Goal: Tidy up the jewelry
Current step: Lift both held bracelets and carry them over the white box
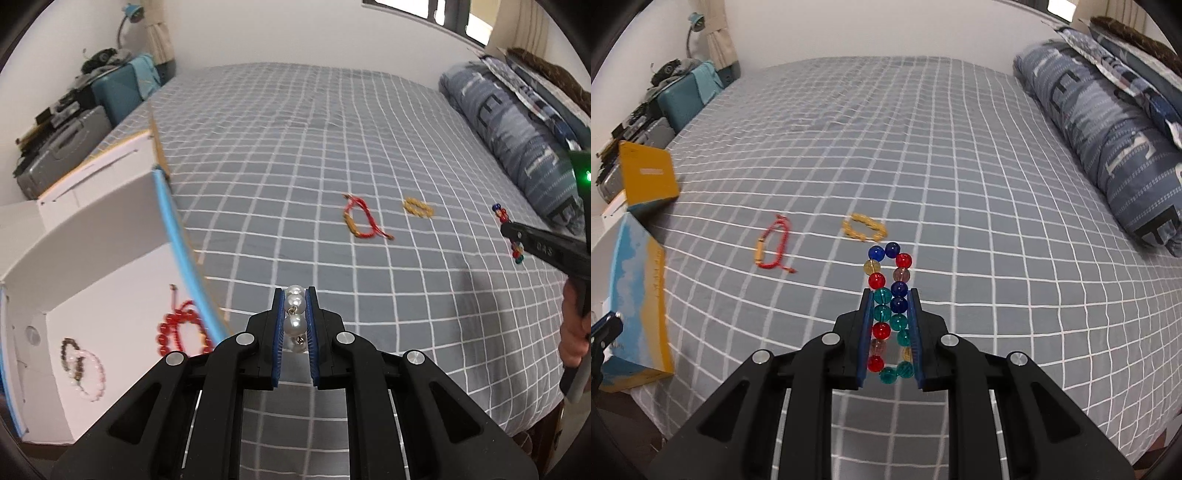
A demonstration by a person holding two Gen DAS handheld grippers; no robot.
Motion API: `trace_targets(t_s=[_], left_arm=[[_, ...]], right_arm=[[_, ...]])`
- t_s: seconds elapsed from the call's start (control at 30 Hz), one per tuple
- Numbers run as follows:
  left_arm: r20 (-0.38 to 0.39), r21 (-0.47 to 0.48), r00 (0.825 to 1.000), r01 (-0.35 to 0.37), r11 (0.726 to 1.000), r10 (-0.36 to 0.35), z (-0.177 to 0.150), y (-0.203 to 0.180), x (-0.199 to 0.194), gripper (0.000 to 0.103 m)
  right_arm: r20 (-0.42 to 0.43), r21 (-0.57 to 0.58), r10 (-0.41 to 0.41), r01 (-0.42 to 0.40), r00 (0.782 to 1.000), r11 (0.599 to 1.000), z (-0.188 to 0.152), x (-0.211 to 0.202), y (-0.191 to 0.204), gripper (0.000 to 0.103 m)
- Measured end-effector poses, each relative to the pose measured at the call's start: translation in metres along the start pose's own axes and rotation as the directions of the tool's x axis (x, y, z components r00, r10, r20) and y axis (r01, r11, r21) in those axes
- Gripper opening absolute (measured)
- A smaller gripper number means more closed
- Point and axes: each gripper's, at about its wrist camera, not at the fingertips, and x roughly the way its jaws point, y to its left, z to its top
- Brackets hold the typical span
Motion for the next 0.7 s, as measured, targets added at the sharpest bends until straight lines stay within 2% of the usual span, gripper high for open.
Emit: trace_targets(t_s=[0.17,0.3,0.57,0.7], left_arm=[[0.034,-0.016,0.999,-0.040,0.999,0.041,0.007,0.025,-0.022,0.011],[0.049,-0.068,0.996,-0.067,0.995,0.071,0.010,0.058,-0.038,0.011],[0.054,-0.146,0.987,-0.139,0.979,0.148,0.003,0.118,-0.062,0.011],[0.037,-0.193,0.979,-0.188,0.963,0.199,-0.010,0.155,-0.074,0.011]], right_arm=[[0.027,-0.026,0.024,-0.023,0.999,0.999,0.004,-0.017,0.031,0.017],[0.040,-0.057,0.054,-0.052,0.998,0.997,0.010,-0.028,0.061,0.017],[0.060,-0.170,0.144,-0.132,0.988,0.977,0.017,-0.049,0.150,0.017],[0.057,-0.226,0.188,-0.170,0.981,0.959,0.017,-0.053,0.197,0.017]])
